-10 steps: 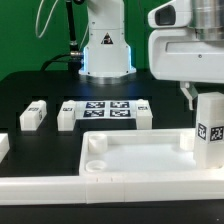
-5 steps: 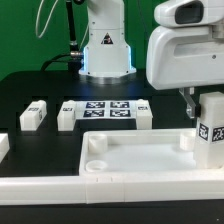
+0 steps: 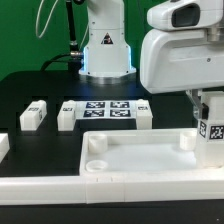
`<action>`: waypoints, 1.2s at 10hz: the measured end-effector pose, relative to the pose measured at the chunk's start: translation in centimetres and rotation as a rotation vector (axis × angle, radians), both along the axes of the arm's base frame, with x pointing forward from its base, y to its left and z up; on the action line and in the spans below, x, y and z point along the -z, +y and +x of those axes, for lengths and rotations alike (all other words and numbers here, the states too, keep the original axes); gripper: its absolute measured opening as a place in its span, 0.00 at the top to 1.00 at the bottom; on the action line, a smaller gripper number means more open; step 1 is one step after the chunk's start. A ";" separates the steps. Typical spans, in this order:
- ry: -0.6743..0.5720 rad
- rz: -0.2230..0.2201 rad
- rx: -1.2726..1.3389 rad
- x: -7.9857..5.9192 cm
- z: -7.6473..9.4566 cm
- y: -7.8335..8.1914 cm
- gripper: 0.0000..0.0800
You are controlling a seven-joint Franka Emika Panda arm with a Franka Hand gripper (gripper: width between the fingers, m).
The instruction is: Assemble desk
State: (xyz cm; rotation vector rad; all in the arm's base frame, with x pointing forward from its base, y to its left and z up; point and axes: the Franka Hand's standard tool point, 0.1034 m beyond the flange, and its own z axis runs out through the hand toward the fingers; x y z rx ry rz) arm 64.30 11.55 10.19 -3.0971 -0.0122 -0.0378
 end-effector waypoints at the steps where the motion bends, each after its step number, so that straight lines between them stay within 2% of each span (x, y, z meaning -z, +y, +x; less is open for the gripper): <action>1: 0.003 0.002 0.078 0.0 0.0 -0.1 0.63; 3: 0.013 0.003 0.305 0.0 0.0 -0.1 0.64; 5: 0.029 0.009 0.690 0.0 -0.1 -0.1 0.64; 6: 0.049 0.038 0.957 0.1 0.0 -0.3 0.64; 7: 0.069 0.062 1.083 0.1 0.1 -0.6 0.64; 8: 0.088 0.082 1.193 0.1 0.1 -0.8 0.64; 12: 0.110 0.089 1.428 0.1 0.1 -0.6 0.64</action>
Offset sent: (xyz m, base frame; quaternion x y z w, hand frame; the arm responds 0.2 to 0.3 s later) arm -0.0056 -0.0040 0.0024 -0.0757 -0.0091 0.3366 0.9385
